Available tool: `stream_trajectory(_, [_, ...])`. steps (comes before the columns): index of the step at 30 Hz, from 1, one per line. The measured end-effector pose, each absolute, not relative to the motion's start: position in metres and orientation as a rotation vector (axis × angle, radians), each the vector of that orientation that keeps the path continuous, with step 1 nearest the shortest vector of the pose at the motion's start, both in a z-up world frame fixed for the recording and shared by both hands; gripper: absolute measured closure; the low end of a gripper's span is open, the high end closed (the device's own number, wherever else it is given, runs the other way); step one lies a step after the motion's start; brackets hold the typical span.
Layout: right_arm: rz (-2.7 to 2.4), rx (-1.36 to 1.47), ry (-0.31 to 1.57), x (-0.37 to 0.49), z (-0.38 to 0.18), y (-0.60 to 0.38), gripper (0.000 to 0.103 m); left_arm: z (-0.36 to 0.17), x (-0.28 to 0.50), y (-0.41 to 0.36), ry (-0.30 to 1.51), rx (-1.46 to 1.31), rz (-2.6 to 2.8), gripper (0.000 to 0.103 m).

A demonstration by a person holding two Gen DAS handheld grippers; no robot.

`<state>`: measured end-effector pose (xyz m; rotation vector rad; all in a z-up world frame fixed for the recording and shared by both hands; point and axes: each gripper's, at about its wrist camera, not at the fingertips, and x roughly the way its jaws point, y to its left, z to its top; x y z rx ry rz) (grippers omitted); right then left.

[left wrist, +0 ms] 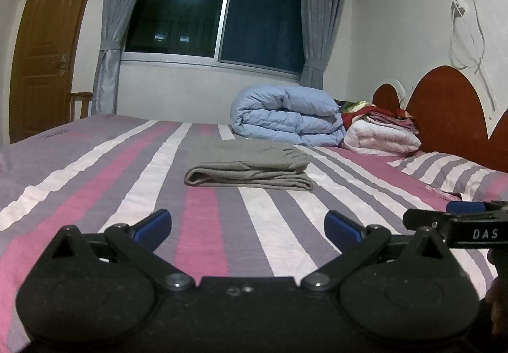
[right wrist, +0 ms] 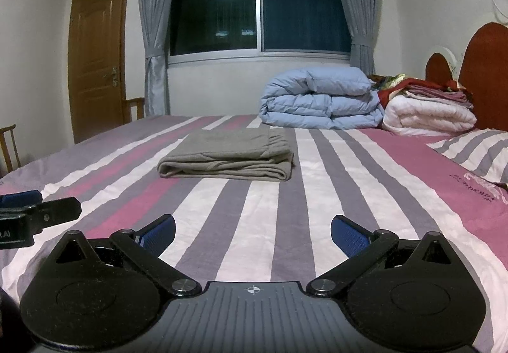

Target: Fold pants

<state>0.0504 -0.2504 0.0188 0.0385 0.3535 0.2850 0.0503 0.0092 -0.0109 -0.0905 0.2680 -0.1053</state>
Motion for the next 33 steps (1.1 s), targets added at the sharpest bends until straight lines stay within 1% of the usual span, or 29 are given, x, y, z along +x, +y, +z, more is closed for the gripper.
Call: stream_trajectory(33, [0.285,0.035,0.356,0.0487,0.0185,-0.2517,0.0,-0.0139,0.0501,0.0121,0.275,-0.103,-0.104,0.006])
